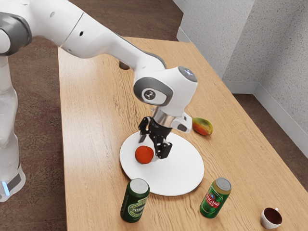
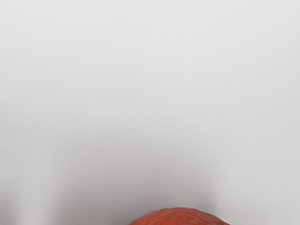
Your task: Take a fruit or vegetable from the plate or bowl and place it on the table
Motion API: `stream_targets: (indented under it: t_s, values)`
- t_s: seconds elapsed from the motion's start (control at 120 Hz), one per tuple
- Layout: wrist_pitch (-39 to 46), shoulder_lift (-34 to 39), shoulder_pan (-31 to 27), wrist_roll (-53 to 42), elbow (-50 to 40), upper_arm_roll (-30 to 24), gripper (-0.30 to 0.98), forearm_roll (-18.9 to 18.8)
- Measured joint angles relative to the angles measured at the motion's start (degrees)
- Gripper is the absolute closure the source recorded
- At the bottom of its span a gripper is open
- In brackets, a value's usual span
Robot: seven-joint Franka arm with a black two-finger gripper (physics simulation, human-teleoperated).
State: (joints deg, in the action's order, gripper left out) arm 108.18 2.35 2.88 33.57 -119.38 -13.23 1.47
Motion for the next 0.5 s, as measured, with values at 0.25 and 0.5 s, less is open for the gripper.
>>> stream_targets:
  t_s: [0.25,0.5]
  values:
    - [1.43,0.89,-0.28,-0.05,-1.26,0.22,0.0,0.15]
    - [2.29,1.48,0.27,-0.07,-2.7,0.22,0.0,0.42]
